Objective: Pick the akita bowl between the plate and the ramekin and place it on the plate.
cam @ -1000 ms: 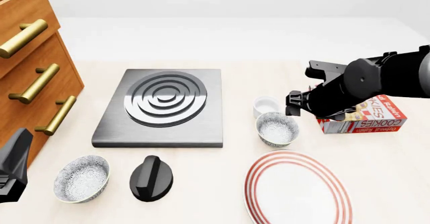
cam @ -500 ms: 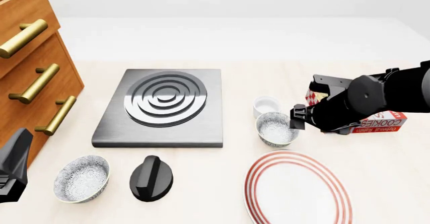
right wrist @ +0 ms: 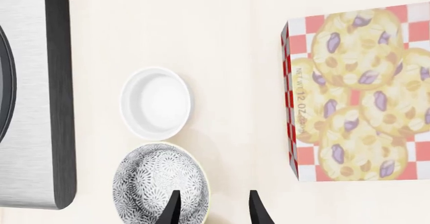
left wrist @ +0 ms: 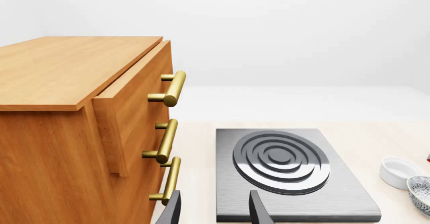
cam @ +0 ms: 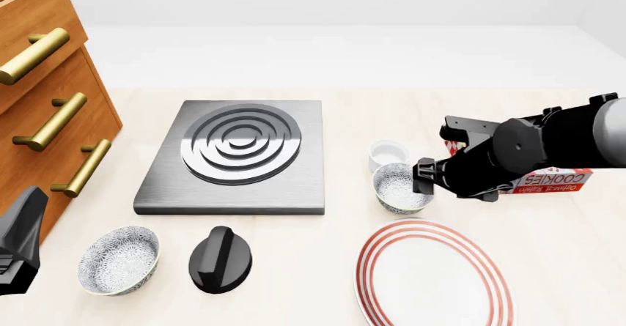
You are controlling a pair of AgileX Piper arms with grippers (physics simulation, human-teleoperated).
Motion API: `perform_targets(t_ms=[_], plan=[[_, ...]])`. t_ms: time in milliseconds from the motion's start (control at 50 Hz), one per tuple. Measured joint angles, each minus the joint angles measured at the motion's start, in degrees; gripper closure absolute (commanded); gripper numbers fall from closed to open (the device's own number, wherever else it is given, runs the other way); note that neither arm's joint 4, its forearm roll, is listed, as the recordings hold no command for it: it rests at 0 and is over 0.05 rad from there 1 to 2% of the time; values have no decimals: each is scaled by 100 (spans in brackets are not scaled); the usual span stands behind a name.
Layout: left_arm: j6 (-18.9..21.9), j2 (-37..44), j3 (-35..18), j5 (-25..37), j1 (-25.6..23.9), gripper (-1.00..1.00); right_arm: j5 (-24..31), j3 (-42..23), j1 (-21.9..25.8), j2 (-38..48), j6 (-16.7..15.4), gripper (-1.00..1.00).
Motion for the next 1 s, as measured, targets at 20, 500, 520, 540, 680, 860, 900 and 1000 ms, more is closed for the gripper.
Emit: perform_targets(t_ms=[20, 500, 520, 540, 680, 860, 900, 1000], plan=[[0, 0, 0, 0, 0, -100, -7, 0, 7, 12, 6, -100], [0, 0, 0, 0, 0, -100, -127, 11, 71, 181, -40, 100], [0, 0, 0, 0, 0, -100, -130, 9, 70, 180, -52, 100], [0, 0, 0, 0, 0, -100, -133, 7, 69, 178, -64, 100], [0, 0, 0, 0, 0, -100, -133, -9, 49, 171, -123, 100], [0, 0, 0, 0, 0, -100, -1, -1, -22, -40, -188, 100], [0, 0, 0, 0, 0, -100, 82, -5, -47, -156, -180, 100], [0, 0, 0, 0, 0, -100, 343, -46, -84, -535, -158, 100]])
